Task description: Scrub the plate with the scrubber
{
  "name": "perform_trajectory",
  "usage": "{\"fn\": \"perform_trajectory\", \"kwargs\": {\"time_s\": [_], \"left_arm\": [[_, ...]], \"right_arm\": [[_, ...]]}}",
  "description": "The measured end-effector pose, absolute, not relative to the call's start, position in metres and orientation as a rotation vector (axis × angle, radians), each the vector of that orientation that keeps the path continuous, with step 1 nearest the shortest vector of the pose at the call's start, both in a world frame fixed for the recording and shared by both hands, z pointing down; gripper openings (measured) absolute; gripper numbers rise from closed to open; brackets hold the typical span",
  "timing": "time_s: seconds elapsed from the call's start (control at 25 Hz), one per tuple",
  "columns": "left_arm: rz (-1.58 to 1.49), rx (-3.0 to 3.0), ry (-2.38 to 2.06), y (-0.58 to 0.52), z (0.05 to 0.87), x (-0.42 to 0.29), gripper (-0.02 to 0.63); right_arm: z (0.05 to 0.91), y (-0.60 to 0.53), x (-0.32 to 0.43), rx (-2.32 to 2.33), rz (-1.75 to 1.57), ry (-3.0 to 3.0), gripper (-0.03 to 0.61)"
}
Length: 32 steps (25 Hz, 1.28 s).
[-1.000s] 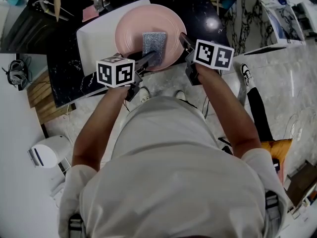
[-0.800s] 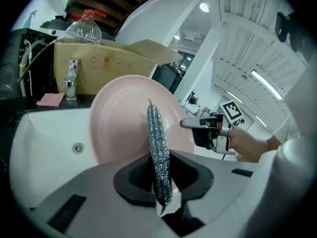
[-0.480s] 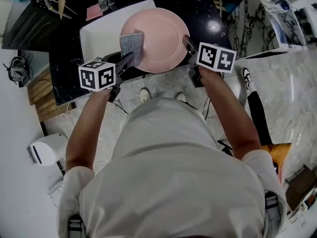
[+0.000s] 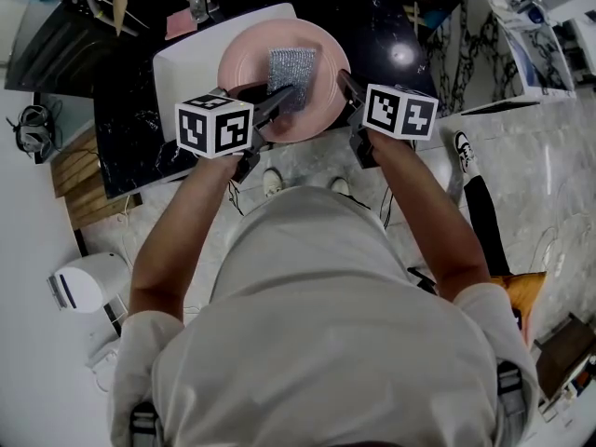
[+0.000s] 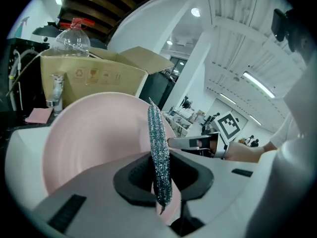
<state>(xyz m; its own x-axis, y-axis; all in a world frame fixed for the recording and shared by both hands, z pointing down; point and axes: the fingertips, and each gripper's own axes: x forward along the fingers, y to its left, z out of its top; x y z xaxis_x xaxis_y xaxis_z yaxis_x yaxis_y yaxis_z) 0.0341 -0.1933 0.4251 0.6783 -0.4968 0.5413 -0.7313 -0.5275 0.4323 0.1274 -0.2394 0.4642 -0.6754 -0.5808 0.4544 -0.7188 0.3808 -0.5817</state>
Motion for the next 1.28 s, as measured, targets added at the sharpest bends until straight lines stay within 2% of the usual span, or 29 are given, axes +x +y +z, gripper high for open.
{"fn": "perform_trajectory", "kwargs": {"time_s": [0.28, 1.04, 1.28], "left_arm": [[0.493, 2.256, -0.898, -0.21, 0.428, 0.056, 0.066], [0.511, 2.136, -1.158, -0.223, 0.433, -0.058, 0.066], [0.454, 2.201, -1.055, -0.212, 0.418, -0.02, 0.066]], "right_arm": [[0.46, -0.232, 0.123, 1.161, 1.16, -2.472, 0.021], [0.468, -0.232, 0.14, 1.188, 1.165, -2.442, 0.026], [0.469, -0.238, 0.138, 1.193, 1.188, -2.438, 0.023]]}}
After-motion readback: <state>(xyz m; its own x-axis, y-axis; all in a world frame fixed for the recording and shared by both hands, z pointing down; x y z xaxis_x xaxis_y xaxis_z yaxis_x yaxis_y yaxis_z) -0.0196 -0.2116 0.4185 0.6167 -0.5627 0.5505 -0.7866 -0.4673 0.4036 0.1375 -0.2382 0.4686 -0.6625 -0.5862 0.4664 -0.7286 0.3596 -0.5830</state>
